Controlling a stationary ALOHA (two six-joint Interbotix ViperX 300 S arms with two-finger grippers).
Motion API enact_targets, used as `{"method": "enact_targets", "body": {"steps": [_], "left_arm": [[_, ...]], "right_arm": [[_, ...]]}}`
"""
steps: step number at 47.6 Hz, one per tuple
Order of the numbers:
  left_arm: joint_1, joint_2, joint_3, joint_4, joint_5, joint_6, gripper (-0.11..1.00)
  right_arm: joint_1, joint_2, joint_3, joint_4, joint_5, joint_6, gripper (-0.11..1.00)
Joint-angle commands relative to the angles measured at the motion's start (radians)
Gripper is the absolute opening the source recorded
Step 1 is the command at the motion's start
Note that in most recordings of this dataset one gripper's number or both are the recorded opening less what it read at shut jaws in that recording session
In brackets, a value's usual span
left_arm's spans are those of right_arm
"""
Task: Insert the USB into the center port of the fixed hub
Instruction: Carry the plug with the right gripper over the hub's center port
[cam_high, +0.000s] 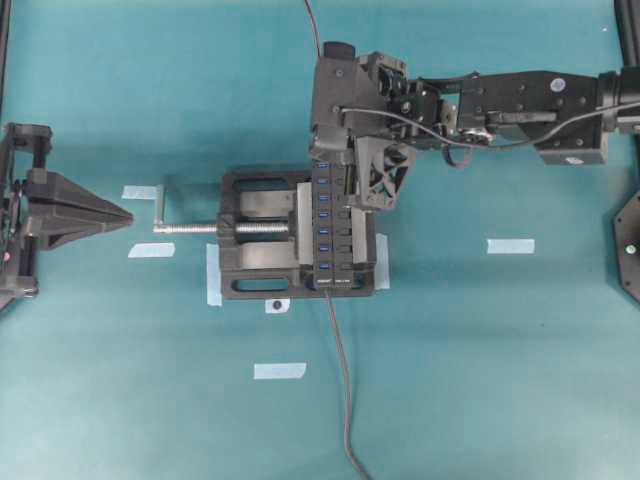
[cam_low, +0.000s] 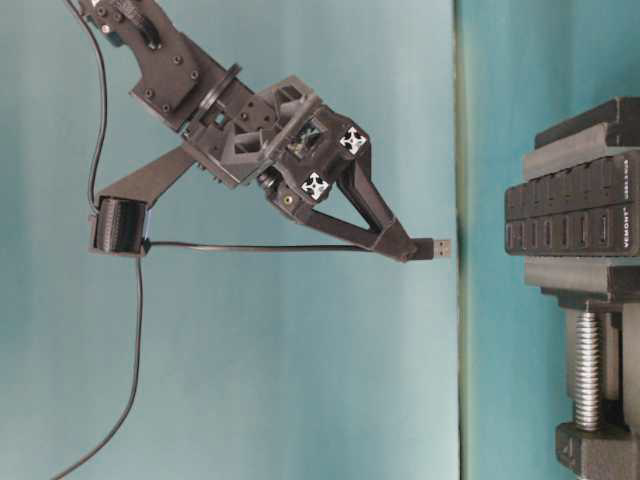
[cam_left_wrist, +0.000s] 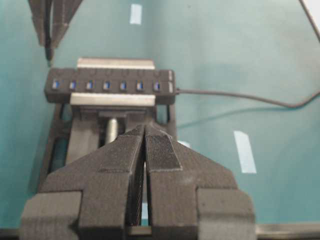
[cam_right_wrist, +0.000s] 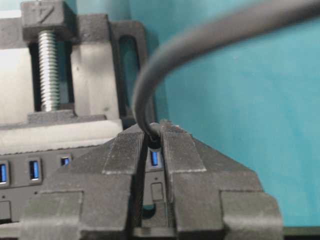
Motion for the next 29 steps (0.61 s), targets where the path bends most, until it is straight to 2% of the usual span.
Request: {"method": "enact_targets", "body": {"steps": [1,29], "left_arm": [[0.003,0.006,-0.015,0.002,-0.005,-0.003,0.0],[0.003,0.006,-0.015,0.002,-0.006,-0.003,0.0]], "right_arm": [[0.012,-0.038,-0.025,0.005,-0.003,0.002,0.09],[0.058,-0.074,-0.025,0.026,0.037,0.005,0.09]]}}
